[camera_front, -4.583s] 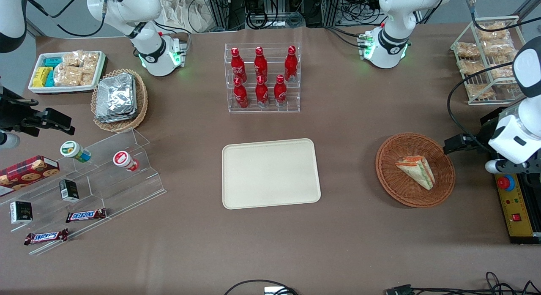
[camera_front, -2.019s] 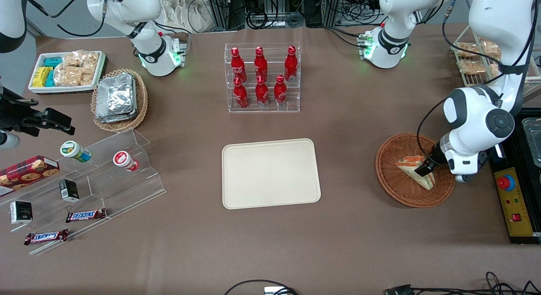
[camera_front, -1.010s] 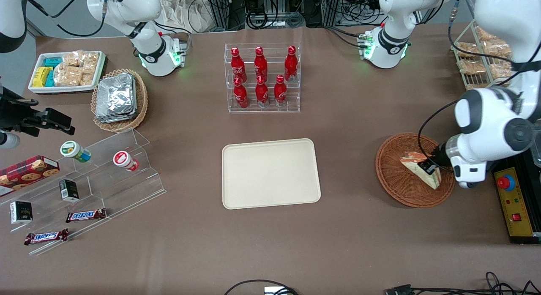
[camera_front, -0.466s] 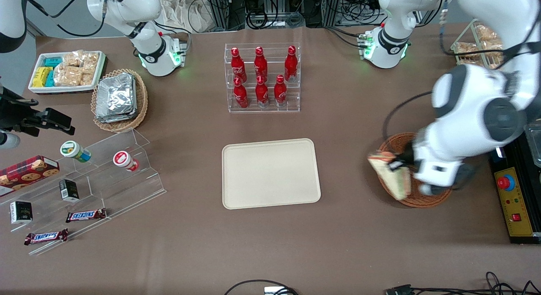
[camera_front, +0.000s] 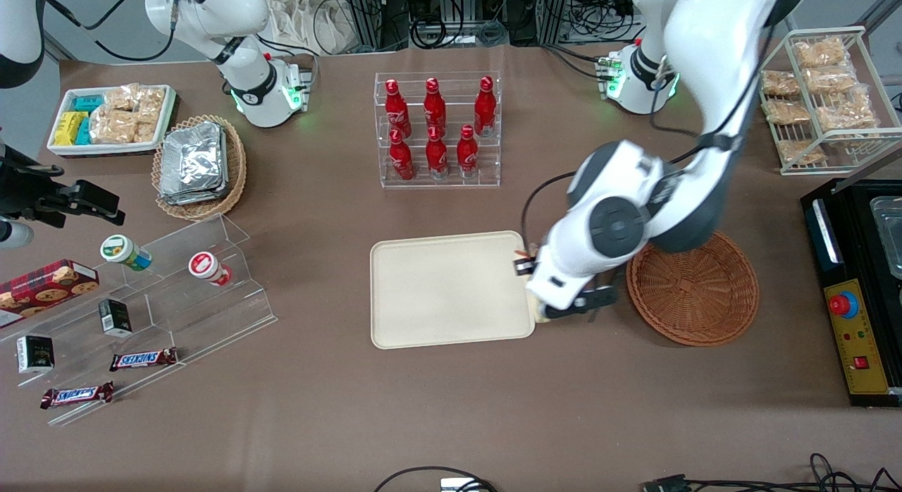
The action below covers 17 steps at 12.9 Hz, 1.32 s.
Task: Place sandwich from basket to tray
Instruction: 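Lift the sandwich and carry it toward the cream tray, then lower the sandwich onto the tray and open the left gripper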
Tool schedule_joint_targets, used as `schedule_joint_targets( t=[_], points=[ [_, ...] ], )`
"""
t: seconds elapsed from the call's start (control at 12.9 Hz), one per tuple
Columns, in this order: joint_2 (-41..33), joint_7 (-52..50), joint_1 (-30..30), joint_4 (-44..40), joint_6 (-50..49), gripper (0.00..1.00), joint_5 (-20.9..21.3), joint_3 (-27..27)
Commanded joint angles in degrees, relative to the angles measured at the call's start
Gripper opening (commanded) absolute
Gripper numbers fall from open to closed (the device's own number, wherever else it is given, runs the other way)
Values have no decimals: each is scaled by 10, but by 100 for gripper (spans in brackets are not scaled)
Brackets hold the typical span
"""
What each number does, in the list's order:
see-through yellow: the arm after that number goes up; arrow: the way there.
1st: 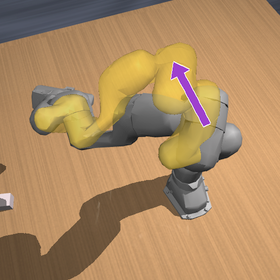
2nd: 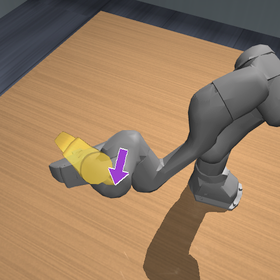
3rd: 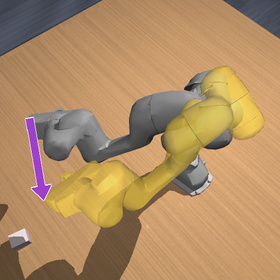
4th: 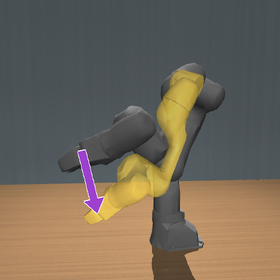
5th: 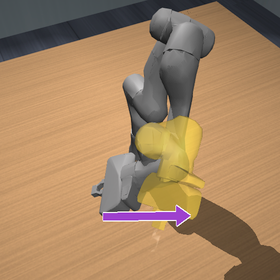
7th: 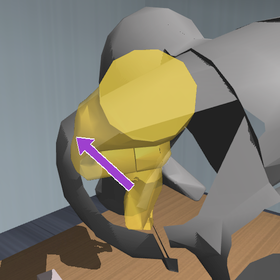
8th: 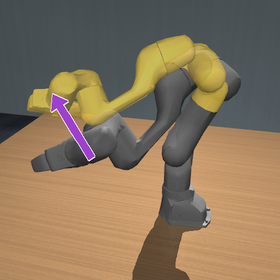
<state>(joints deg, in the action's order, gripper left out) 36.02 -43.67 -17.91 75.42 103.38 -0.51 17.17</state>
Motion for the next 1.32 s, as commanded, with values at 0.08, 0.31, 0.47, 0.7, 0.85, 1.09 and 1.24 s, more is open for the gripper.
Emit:
schedule_joint_targets(
  t=[0.08,0.31,0.47,0.7,0.85,1.09,1.24],
  points=[
    [74,2,-48,-17,45,0,59,-6],
    [90,-12,-58,3,77,0,66,-6],
    [92,-30,-58,3,77,27,64,-6],
    [89,-36,-57,3,77,100,66,-6],
    [79,-35,-53,-1,75,100,66,-6],
    [22,-33,-40,9,53,100,67,-20],
    [-31,-30,-7,48,34,100,63,-19]
  ],
)
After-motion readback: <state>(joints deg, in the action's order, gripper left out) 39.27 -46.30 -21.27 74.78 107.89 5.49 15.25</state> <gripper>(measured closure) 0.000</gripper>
